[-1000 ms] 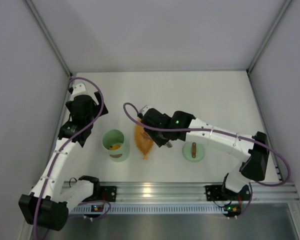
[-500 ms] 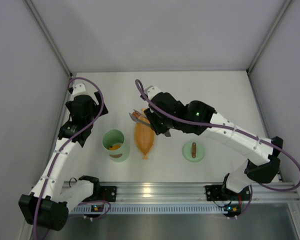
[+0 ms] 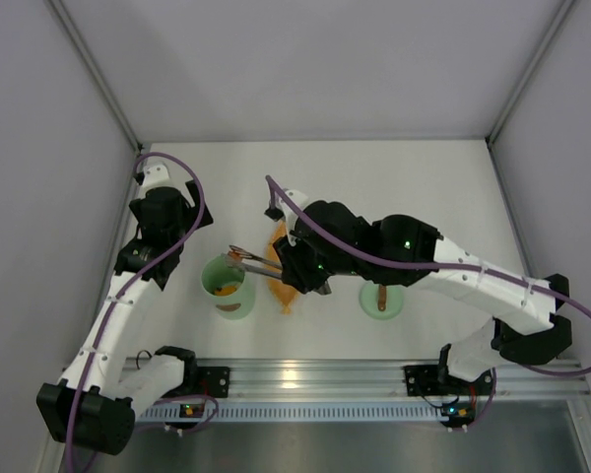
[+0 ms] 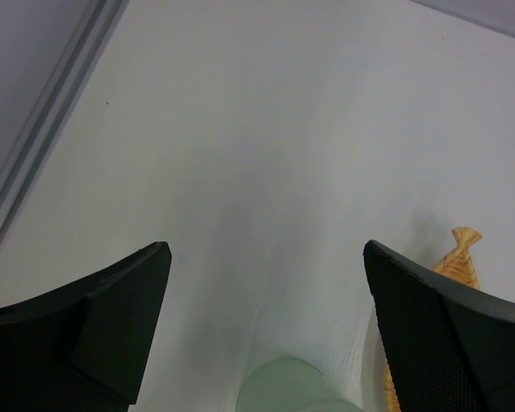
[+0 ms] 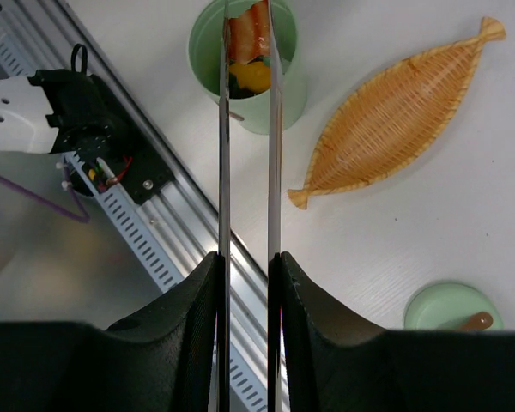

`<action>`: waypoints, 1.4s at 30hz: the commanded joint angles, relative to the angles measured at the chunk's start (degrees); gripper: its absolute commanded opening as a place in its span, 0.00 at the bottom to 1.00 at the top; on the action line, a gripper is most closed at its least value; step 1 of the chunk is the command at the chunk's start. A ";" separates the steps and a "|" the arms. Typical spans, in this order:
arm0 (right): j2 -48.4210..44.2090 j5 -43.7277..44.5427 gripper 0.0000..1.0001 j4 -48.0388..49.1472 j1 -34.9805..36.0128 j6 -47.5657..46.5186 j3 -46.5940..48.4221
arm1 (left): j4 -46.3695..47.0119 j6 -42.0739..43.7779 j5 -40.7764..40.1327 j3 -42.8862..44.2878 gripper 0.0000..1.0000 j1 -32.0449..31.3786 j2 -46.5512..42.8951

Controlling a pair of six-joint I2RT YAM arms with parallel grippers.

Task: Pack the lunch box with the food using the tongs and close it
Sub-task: Place the fake food in the packing box, then place the clamp at the center of the board.

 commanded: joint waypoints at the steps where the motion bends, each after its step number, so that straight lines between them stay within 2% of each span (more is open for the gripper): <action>1: -1.91 -0.82 0.28 0.90 2.98 1.35 2.35 | 0.63 -0.42 -0.59 2.08 0.99 0.30 -0.04; 10: -0.86 -1.25 0.33 4.06 4.39 1.97 -1.17 | 0.63 -0.42 -0.50 2.08 0.99 0.30 -0.04; 13: -0.16 0.15 0.37 4.77 4.31 1.79 -1.08 | 0.63 -0.42 -0.59 2.08 0.99 0.30 -0.13; 23: 4.15 1.38 0.38 6.35 3.69 1.17 1.46 | 0.63 -0.34 -0.59 2.00 0.99 0.30 -0.21; 29: 0.91 5.34 0.38 4.77 0.89 1.26 -0.11 | 0.63 -0.34 -0.59 2.00 0.99 0.30 -0.22; 35: -9.79 5.07 0.39 6.44 -11.05 1.70 -9.32 | 0.63 -0.34 -0.41 2.00 0.99 0.30 -0.22; 38: -14.46 7.53 0.40 6.96 -19.84 1.35 -16.43 | 0.71 -0.42 -0.24 2.17 0.99 0.30 -0.22; 39: -15.35 7.62 0.40 8.79 -25.08 1.09 -18.38 | 0.71 -0.42 -0.15 2.08 0.99 0.30 -0.30; 41: -17.46 7.19 0.40 11.26 -30.64 0.82 -25.04 | 0.80 -0.51 -0.06 2.00 0.99 0.30 -0.22; 42: -17.82 6.40 0.40 12.75 -36.24 0.91 -26.99 | 0.72 -0.51 -0.06 2.00 0.99 0.30 -0.30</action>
